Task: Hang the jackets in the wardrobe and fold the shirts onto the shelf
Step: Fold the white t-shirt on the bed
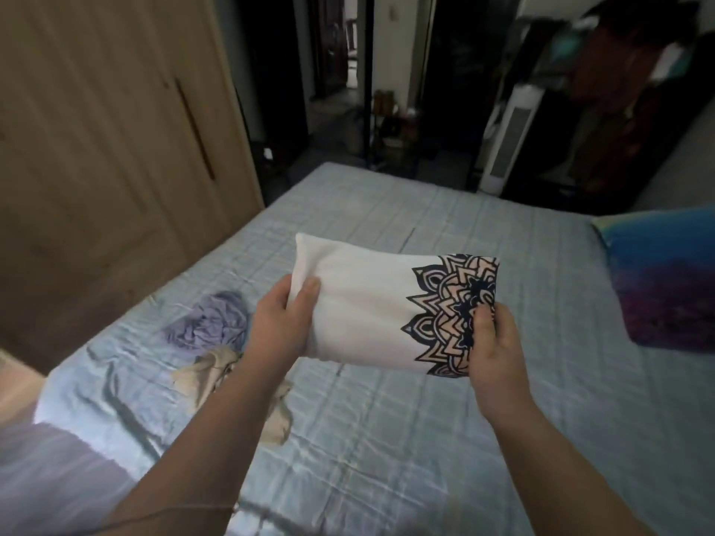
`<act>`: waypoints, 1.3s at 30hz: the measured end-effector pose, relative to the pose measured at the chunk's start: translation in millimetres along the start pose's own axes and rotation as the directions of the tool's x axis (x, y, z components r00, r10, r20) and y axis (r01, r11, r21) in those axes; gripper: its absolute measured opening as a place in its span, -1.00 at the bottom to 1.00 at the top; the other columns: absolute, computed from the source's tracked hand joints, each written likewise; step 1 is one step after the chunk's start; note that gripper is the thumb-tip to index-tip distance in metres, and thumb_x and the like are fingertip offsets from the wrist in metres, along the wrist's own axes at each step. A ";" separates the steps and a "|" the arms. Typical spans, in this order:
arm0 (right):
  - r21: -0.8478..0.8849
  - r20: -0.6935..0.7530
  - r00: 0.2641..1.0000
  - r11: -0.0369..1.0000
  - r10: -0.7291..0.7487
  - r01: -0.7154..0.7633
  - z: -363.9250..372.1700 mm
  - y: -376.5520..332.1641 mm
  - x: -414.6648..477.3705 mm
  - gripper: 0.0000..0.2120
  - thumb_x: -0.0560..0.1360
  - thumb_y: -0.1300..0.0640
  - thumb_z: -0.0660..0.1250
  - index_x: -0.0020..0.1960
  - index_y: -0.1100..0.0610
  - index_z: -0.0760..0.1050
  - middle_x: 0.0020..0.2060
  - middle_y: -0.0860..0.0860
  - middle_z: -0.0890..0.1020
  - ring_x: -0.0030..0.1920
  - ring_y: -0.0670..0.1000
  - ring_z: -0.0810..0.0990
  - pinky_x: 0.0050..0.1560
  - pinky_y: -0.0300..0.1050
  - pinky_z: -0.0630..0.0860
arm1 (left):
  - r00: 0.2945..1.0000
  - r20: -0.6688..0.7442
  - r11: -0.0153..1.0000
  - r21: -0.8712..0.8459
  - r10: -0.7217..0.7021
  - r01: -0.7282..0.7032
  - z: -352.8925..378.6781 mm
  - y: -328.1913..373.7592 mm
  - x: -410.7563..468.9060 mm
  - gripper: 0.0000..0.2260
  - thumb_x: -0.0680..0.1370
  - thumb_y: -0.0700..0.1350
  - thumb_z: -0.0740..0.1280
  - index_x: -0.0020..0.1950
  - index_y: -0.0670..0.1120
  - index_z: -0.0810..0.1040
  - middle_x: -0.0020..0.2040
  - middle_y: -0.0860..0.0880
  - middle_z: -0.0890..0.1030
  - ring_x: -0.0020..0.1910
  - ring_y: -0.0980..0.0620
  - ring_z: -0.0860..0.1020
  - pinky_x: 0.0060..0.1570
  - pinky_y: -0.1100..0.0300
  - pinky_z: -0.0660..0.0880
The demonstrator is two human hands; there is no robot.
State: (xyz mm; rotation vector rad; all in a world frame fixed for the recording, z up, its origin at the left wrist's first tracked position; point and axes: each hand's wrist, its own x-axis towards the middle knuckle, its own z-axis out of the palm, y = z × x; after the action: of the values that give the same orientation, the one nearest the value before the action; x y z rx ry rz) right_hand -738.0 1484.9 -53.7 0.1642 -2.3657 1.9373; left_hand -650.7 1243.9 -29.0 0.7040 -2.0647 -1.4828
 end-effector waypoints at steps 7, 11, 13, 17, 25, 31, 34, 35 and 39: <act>0.078 0.252 0.942 0.975 -0.222 0.209 126.3 -79.1 -38.9 -0.68 0.55 -0.18 0.09 0.06 0.00 0.46 -0.10 -0.14 0.59 -0.12 -0.32 0.54 -0.20 -0.40 0.37 | 0.945 -0.327 1.000 0.026 0.002 0.007 -159.2 6.0 -10.8 -0.72 0.52 0.19 0.26 -0.13 0.01 0.58 -0.19 0.10 0.63 -0.18 0.14 0.56 -0.18 0.14 0.45; 0.150 0.439 0.846 0.953 -0.302 0.262 232.7 -130.8 -84.6 -0.74 0.62 -0.15 0.11 0.12 -0.04 0.47 -0.04 -0.17 0.60 -0.05 -0.32 0.54 -0.15 -0.39 0.40 | 0.843 -0.537 0.999 0.016 -0.027 0.042 -280.0 -14.1 -29.3 -0.70 0.58 0.14 0.27 -0.12 -0.07 0.57 -0.16 -0.07 0.64 -0.16 -0.08 0.58 -0.16 0.01 0.51; 0.179 0.511 0.790 0.941 -0.339 0.288 291.9 -157.2 -116.3 -0.71 0.61 -0.17 0.10 0.12 -0.04 0.48 -0.04 -0.18 0.60 -0.05 -0.30 0.54 -0.12 -0.31 0.41 | 0.773 -0.633 0.999 -0.002 -0.041 0.052 -341.2 -29.1 -46.8 -0.66 0.52 0.21 0.25 -0.11 -0.06 0.56 -0.16 -0.09 0.63 -0.14 -0.10 0.58 -0.14 -0.07 0.53; 0.279 0.610 0.678 0.912 -0.409 0.300 411.3 -199.8 -199.2 -0.74 0.65 -0.11 0.13 0.16 -0.02 0.51 -0.03 -0.17 0.62 -0.02 -0.22 0.56 -0.09 -0.23 0.42 | 0.647 -0.759 0.997 -0.030 -0.071 0.074 -466.6 -60.2 -84.0 -0.66 0.51 0.22 0.22 -0.11 -0.03 0.56 -0.14 -0.12 0.61 -0.21 0.00 0.55 -0.12 -0.17 0.56; 0.412 0.722 0.503 0.879 -0.476 0.241 609.0 -284.5 -356.5 -0.83 0.66 -0.01 0.11 0.14 -0.03 0.45 -0.12 -0.31 0.49 -0.17 -0.27 0.49 -0.21 -0.48 0.34 | 0.432 -0.901 0.996 0.006 -0.032 0.087 -691.3 -101.6 -121.9 -0.60 0.49 0.29 0.18 -0.06 -0.02 0.56 -0.13 -0.07 0.63 -0.10 -0.12 0.62 -0.07 -0.27 0.58; 0.441 0.752 0.441 0.871 -0.490 0.215 719.5 -317.7 -404.1 -0.84 0.66 -0.06 0.10 0.10 -0.08 0.44 -0.12 -0.28 0.54 -0.11 -0.31 0.52 -0.22 -0.42 0.39 | 0.360 -0.933 0.990 0.049 -0.001 0.130 -790.6 -130.6 -99.9 -0.55 0.48 0.31 0.15 -0.10 -0.06 0.52 -0.17 -0.10 0.60 -0.14 -0.15 0.59 -0.14 -0.30 0.57; 0.454 0.740 0.458 0.868 -0.493 0.201 777.3 -322.6 -407.0 -0.77 0.63 -0.16 0.12 0.07 -0.09 0.48 -0.11 -0.23 0.59 -0.07 -0.27 0.56 -0.13 -0.27 0.43 | 0.344 -0.939 0.991 0.048 0.001 0.128 -825.8 -148.2 -70.2 -0.63 0.55 0.22 0.17 -0.11 -0.06 0.53 -0.19 -0.08 0.60 -0.24 0.07 0.55 -0.16 -0.11 0.54; 0.459 0.737 0.457 0.865 -0.498 0.204 796.0 -323.6 -406.8 -0.77 0.62 -0.15 0.11 0.06 -0.08 0.49 -0.13 -0.23 0.60 -0.10 -0.32 0.55 -0.14 -0.31 0.41 | 0.343 -0.939 0.990 0.052 0.005 0.129 -835.9 -154.0 -58.5 -0.67 0.59 0.17 0.19 -0.11 -0.06 0.53 -0.19 -0.07 0.61 -0.26 0.14 0.53 -0.17 -0.03 0.52; 0.444 0.768 0.422 0.876 -0.481 0.191 875.8 -328.5 -398.7 -0.79 0.66 -0.05 0.10 0.08 -0.03 0.48 -0.14 -0.24 0.58 -0.15 -0.34 0.52 -0.19 -0.38 0.36 | 0.316 -0.949 0.990 0.053 0.009 0.133 -876.0 -180.8 -4.6 -0.70 0.60 0.15 0.18 -0.09 -0.03 0.55 -0.15 -0.02 0.63 -0.24 0.16 0.55 -0.18 0.05 0.49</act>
State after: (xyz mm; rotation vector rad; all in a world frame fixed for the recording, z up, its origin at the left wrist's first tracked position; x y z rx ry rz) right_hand -293.4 575.3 41.1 1.9331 -2.0692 2.2364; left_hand -47.8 587.3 45.8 1.3198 -1.1344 -0.5849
